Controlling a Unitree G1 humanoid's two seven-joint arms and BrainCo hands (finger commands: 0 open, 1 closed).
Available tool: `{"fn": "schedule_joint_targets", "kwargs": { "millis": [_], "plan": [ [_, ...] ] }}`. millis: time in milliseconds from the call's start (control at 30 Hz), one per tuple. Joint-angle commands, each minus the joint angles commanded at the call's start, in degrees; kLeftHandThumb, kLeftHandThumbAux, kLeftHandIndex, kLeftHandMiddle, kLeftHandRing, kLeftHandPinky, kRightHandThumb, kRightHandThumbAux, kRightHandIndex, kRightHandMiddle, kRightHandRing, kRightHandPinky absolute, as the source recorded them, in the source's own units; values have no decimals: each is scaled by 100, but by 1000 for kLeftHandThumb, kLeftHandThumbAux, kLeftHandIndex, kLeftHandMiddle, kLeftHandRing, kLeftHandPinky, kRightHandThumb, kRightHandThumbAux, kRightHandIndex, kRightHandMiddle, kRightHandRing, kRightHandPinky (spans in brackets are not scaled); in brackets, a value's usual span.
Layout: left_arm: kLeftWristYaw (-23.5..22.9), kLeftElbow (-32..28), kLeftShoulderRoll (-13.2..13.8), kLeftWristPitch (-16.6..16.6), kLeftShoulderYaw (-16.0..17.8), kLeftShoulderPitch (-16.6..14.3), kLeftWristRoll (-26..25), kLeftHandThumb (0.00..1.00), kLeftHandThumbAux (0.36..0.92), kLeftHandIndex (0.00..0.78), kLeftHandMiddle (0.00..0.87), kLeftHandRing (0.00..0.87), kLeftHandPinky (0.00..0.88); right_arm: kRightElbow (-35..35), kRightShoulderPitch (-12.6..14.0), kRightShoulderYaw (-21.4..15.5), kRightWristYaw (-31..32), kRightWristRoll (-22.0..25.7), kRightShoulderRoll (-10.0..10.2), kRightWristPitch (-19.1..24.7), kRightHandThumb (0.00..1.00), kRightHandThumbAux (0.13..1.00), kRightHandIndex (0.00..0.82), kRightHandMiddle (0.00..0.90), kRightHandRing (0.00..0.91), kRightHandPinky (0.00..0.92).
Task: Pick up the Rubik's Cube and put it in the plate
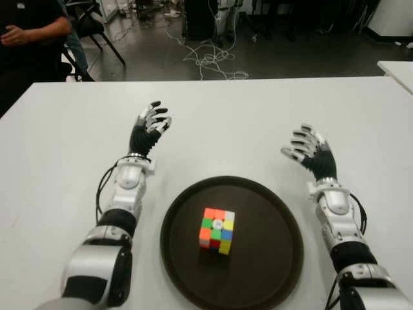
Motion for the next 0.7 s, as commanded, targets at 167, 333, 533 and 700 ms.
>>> {"fn": "schedule_joint_targets", "kwargs": {
  "millis": [167,333,533,700],
  "plan": [
    [-2,10,5,-9,0,3,16,109,597,169,254,273,301,13,51,164,-250,-359,51,-398,0,781,209,275,248,208],
    [-20,13,2,-2,-18,13,31,105,599,180,260,274,294,-63,222,310,-431,-632,39,-659,7,790,210,283,249,187],
    [-151,31,4,25,-26,2,6,106,626,191,267,279,306,7,275,434,-673,-959,-112,-925,9,779,202,275,249,205],
    [-213,23,2,-21,-34,7,15,62,624,211,281,291,299,46,280,486,-858,-1148,-170,-1185,4,779,197,271,257,240]
  ]
}}
